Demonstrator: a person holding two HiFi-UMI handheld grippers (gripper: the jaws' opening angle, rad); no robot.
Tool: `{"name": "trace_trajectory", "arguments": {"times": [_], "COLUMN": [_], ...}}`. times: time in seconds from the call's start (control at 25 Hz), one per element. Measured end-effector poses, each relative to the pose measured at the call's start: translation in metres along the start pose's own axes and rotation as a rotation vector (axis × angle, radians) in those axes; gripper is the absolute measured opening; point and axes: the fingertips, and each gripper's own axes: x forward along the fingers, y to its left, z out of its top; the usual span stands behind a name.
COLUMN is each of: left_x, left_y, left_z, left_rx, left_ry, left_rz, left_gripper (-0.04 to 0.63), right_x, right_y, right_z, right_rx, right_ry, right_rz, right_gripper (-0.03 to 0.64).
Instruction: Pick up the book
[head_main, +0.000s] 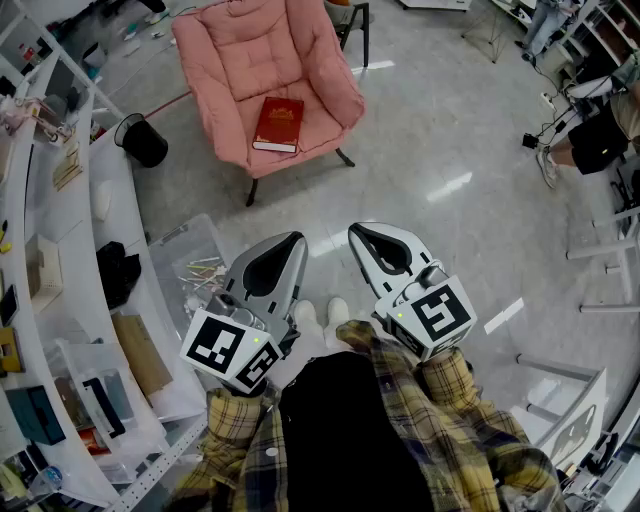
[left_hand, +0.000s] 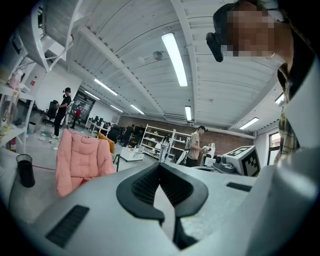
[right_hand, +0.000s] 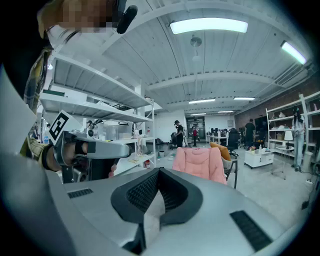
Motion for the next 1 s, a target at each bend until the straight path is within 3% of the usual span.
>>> {"name": "trace_trajectory", "arguments": {"times": [1.0], "left_x": [0.033], "left_y": [-0.009], "left_z": [0.003], "left_rx": [0.012], "left_ry": [-0.039], "left_rz": [0.12], "left_gripper": [0.003], "right_x": [-0.021], "right_y": [-0.044], "right_z": [-0.006], "right_rx": [0.034], "right_ry": [-0.014], "right_rz": [0.074], "right_gripper": [0.017]}}
